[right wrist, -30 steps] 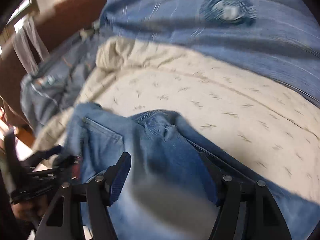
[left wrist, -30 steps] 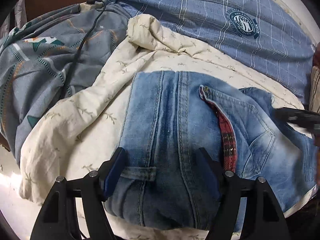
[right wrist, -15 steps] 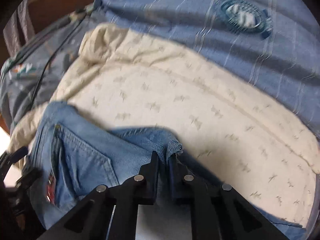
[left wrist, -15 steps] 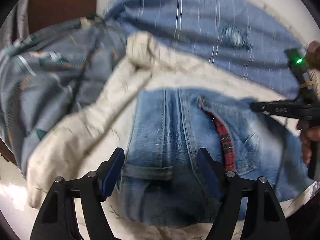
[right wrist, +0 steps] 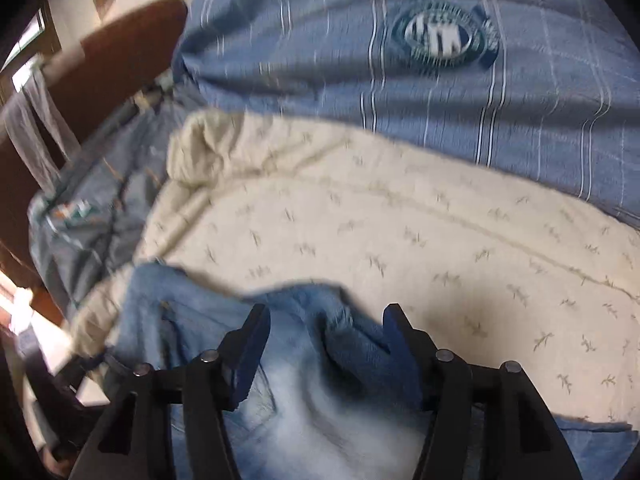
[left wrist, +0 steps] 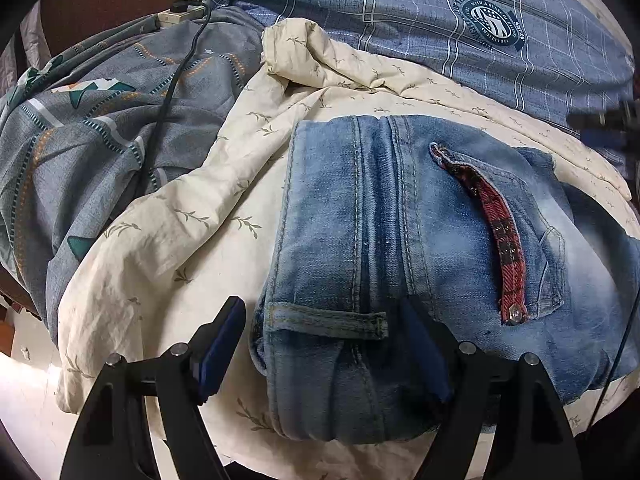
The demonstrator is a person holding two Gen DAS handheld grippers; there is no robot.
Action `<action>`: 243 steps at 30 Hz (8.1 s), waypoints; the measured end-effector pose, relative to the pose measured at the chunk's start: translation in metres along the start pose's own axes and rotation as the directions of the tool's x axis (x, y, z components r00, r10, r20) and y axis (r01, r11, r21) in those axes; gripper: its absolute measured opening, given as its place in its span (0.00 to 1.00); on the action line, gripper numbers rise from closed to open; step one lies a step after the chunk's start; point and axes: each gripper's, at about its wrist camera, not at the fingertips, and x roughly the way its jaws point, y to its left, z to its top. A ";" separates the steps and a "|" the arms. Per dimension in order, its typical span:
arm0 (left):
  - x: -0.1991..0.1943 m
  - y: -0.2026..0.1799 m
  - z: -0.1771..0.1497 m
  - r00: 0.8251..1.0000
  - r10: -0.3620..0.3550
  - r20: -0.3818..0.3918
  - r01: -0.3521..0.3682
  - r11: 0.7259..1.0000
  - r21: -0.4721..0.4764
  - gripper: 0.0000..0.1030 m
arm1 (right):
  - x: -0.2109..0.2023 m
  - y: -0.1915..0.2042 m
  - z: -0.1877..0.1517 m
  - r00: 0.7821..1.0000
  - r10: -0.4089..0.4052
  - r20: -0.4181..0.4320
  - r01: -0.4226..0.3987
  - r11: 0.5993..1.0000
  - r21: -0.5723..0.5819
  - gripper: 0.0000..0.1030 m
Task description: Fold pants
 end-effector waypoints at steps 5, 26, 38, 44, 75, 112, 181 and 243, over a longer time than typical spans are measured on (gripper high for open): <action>-0.001 -0.001 -0.001 1.000 0.008 0.011 -0.008 1.000 0.012 0.79 | 0.050 0.009 0.018 0.991 -0.018 -0.134 0.007 0.996 -0.085 0.61; -0.003 -0.004 -0.002 0.998 0.031 0.047 -0.034 0.998 0.048 0.80 | -0.004 0.006 -0.003 1.000 0.014 -0.028 -0.012 0.998 0.067 0.31; -0.006 -0.006 -0.004 0.996 0.043 0.078 -0.047 0.998 0.047 0.80 | -0.003 -0.005 -0.044 0.998 -0.006 -0.056 0.015 0.989 0.148 0.32; -0.011 -0.007 -0.004 0.994 0.056 0.099 -0.060 0.997 0.042 0.79 | -0.059 -0.029 -0.098 1.000 -0.009 0.010 0.007 0.984 0.181 0.50; -0.082 -0.049 0.008 0.964 -0.082 0.253 0.073 0.996 0.044 0.79 | -0.133 -0.151 -0.214 0.961 -0.169 0.218 0.054 0.891 0.451 0.52; -0.072 -0.125 0.000 0.954 -0.242 0.174 0.222 0.967 0.126 0.79 | -0.175 -0.270 -0.328 0.981 -0.070 0.180 -0.141 0.378 0.915 0.63; -0.060 -0.147 0.048 0.796 -0.605 0.019 0.605 0.795 -0.049 0.83 | -0.081 -0.071 -0.216 0.975 0.160 0.153 -0.212 0.877 0.432 0.79; -0.028 -0.154 -0.016 0.842 -0.533 -0.077 0.535 0.845 0.006 0.19 | -0.089 -0.127 -0.137 0.945 0.207 0.252 -0.308 0.821 0.481 0.79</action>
